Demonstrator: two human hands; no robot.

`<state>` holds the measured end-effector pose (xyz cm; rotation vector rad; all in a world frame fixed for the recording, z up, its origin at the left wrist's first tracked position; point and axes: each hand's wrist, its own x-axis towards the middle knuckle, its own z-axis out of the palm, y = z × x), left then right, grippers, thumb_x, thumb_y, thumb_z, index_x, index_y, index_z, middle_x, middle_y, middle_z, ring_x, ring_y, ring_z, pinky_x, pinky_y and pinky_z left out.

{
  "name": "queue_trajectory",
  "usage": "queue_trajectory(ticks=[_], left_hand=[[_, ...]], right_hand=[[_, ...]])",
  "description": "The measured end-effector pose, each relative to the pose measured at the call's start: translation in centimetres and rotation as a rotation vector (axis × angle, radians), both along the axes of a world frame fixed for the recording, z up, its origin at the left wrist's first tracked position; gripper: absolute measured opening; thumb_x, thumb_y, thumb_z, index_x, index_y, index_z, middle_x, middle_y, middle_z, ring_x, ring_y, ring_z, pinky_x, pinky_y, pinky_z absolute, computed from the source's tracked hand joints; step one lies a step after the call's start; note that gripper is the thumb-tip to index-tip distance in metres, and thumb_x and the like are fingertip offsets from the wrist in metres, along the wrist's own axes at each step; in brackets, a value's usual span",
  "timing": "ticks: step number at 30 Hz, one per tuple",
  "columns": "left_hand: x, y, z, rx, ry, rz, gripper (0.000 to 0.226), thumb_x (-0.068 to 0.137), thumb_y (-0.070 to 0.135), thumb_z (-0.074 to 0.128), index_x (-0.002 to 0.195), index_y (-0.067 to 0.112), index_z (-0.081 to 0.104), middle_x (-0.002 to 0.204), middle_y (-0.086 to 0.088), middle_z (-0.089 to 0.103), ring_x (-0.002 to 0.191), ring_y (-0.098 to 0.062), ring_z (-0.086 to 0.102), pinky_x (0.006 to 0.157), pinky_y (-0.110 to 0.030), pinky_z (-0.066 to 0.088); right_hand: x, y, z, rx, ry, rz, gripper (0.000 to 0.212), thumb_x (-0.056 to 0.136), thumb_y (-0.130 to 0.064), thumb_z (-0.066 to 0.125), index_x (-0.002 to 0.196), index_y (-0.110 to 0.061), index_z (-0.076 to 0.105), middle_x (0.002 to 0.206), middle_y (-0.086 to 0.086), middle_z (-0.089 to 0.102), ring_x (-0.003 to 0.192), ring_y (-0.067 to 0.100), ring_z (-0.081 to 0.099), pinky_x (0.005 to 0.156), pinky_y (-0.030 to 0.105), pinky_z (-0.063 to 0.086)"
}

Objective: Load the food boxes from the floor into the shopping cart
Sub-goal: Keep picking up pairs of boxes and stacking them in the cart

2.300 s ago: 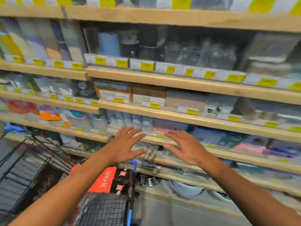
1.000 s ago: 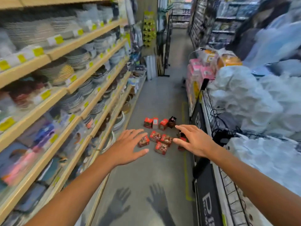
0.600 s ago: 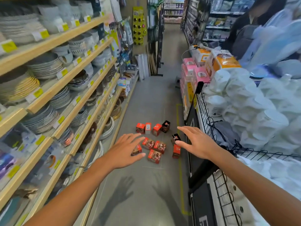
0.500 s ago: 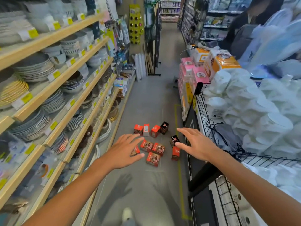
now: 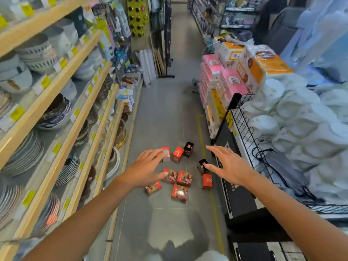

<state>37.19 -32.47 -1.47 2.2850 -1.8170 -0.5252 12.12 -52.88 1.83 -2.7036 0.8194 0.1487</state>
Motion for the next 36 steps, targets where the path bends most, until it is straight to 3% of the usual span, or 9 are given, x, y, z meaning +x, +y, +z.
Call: queue_trajectory(ticks=[13,19,24,27,30,33,36], left_hand=[[8.6,-14.2,-7.7,0.145,0.078,0.134,0.088,0.092,0.056,0.06,0.161,0.024,0.017,0.166,0.001,0.016,0.151,-0.021,0.015,0.123,-0.042,0.02],[12.5,-18.4,-13.4,0.226,0.083,0.254,0.095,0.08,0.068,0.039,0.16,0.02,0.022,0.163,-0.006,0.024,0.15,-0.028,0.023,0.122,-0.046,0.023],[16.5,-19.4,-19.5,0.303,0.131,0.329,0.112,0.067,0.078,0.024,0.159,0.014,0.023,0.161,-0.01,0.026,0.148,-0.03,0.024,0.121,-0.039,0.018],[18.8,-19.0,-25.8,0.323,0.129,0.379,0.099,0.074,0.069,0.039,0.154,0.01,0.035,0.155,-0.014,0.038,0.143,-0.035,0.034,0.118,-0.039,0.02],[20.6,-17.6,-34.6,0.356,0.113,0.326,0.083,0.067,0.05,0.064,0.135,0.003,0.054,0.129,-0.021,0.061,0.117,-0.039,0.056,0.104,-0.038,0.034],[21.5,-15.7,-44.0,0.429,0.133,0.323,0.105,0.046,0.055,0.078,0.136,0.011,0.046,0.129,-0.014,0.064,0.117,-0.032,0.053,0.098,-0.034,0.049],[22.1,-14.3,-53.2,0.414,0.202,0.356,0.109,0.052,0.045,0.085,0.144,0.015,0.036,0.14,-0.015,0.057,0.123,-0.039,0.058,0.103,-0.047,0.048]], right_hand=[[11.0,-17.3,-9.6,0.135,0.034,0.093,0.075,0.096,-0.063,0.049,0.159,-0.032,0.022,0.16,-0.005,0.034,0.147,0.021,0.031,0.116,0.042,0.036],[17.2,-23.6,-15.4,0.195,0.098,0.218,0.076,0.096,-0.055,0.056,0.159,-0.029,0.022,0.158,-0.001,0.038,0.145,0.025,0.035,0.115,0.045,0.036],[22.1,-25.9,-22.2,0.234,0.133,0.27,0.077,0.095,-0.056,0.055,0.159,-0.028,0.023,0.154,0.0,0.043,0.141,0.027,0.04,0.11,0.048,0.042],[25.2,-25.9,-27.8,0.245,0.133,0.263,0.076,0.096,-0.053,0.057,0.159,-0.027,0.024,0.156,-0.002,0.04,0.144,0.025,0.036,0.111,0.046,0.04],[27.8,-25.0,-35.1,0.271,0.148,0.24,0.075,0.095,-0.058,0.054,0.158,-0.027,0.026,0.158,-0.003,0.037,0.146,0.022,0.032,0.112,0.044,0.039],[29.4,-23.7,-44.4,0.328,0.165,0.249,0.082,0.088,-0.071,0.035,0.158,-0.029,0.027,0.157,-0.004,0.039,0.144,0.022,0.035,0.109,0.047,0.043],[30.4,-22.8,-53.2,0.364,0.181,0.248,0.077,0.091,-0.063,0.052,0.157,-0.032,0.027,0.155,-0.008,0.039,0.144,0.019,0.034,0.11,0.043,0.042]])
